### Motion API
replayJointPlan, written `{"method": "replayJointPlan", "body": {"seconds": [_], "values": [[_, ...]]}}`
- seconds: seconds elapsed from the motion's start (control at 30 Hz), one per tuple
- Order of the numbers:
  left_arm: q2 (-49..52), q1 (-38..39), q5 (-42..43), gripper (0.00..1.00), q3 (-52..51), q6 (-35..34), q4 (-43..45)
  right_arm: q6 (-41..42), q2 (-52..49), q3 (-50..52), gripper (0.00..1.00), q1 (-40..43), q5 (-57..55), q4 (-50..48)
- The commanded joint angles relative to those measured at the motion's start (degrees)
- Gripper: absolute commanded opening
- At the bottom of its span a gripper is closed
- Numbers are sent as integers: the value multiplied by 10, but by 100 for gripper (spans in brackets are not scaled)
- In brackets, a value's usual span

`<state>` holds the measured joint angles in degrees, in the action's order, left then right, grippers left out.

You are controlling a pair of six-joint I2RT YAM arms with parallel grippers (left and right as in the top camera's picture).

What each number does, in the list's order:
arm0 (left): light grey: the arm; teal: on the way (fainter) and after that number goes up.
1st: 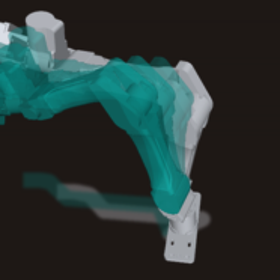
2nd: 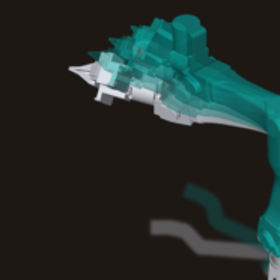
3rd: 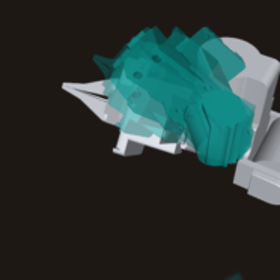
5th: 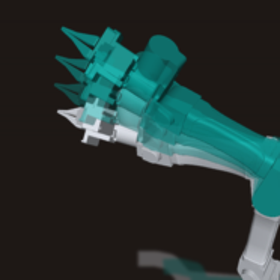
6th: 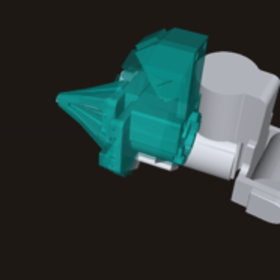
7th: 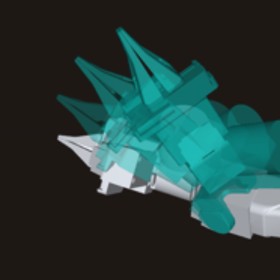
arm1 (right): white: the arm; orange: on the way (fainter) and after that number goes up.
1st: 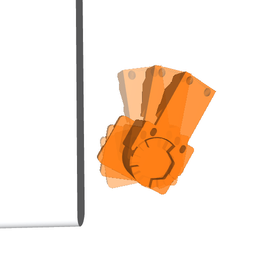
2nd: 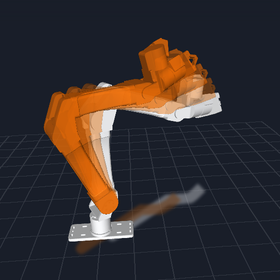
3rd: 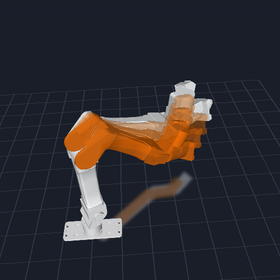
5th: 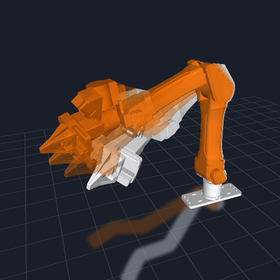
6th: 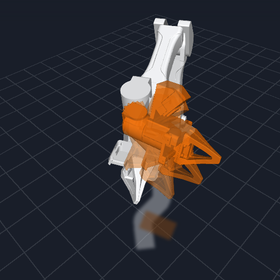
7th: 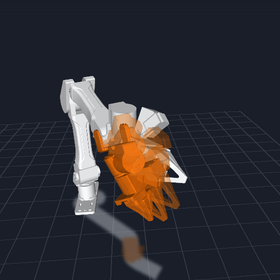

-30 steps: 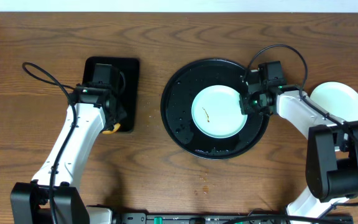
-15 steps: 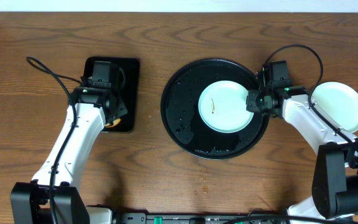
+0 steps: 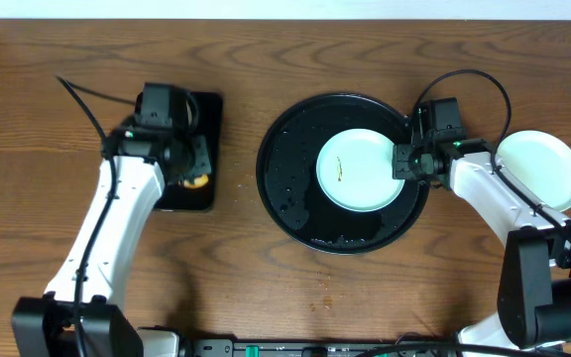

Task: Clean dirty plates on tray and stack at the side
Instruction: 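Lift the sponge from the black tray with the left gripper toward the plate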

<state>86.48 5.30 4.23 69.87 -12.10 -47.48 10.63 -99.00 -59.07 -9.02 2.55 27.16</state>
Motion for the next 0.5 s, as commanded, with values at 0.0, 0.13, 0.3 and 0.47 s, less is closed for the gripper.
{"method": "replayJointPlan", "body": {"seconds": [0.0,0.13,0.3,0.47], "values": [[0,2,77,7,73,17,-21,-15,-5,5,54,-5,-6,-2],[0,33,151,7,121,18,-38,-15,-16,5,55,-5,-6,-5],[11,116,152,7,125,13,-12,-15,-31,5,55,-5,-3,-6],[63,196,115,7,125,-17,42,-15,-33,5,50,-5,8,-6]]}}
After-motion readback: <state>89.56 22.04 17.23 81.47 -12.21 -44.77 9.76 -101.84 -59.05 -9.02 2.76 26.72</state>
